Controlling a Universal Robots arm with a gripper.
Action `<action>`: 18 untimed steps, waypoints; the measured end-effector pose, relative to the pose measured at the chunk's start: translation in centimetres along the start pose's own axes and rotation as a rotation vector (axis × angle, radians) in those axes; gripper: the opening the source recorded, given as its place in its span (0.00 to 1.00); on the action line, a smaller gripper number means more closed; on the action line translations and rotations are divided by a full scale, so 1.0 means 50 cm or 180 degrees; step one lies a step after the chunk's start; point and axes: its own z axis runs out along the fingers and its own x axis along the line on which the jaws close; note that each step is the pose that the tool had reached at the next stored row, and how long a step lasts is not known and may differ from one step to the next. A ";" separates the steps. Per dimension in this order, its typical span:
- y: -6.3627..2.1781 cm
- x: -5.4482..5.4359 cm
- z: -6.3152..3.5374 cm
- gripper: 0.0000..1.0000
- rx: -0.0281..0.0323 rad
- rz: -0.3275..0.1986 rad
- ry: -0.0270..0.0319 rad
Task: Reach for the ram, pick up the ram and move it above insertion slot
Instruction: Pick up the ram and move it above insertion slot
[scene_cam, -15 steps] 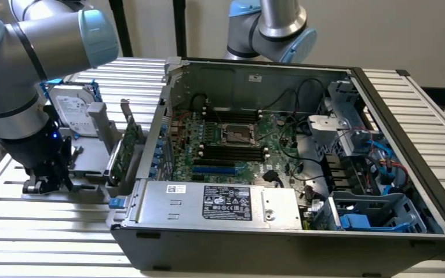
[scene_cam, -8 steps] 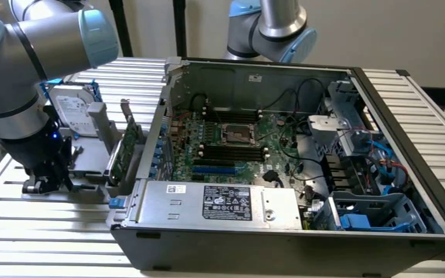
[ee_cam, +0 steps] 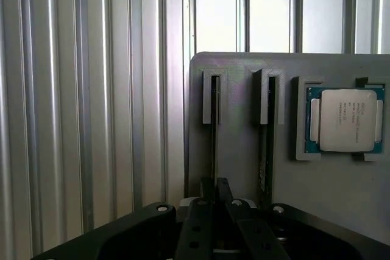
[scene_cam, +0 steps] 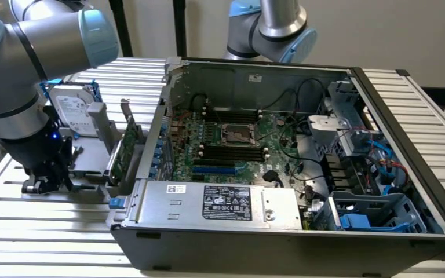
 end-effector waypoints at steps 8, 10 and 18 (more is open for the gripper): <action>0.001 0.000 -0.027 0.14 0.0000 0.0000 0.0000; 0.001 0.000 -0.045 0.14 0.0000 0.0000 0.0000; 0.000 0.000 -0.118 0.14 0.0000 -0.0008 0.0000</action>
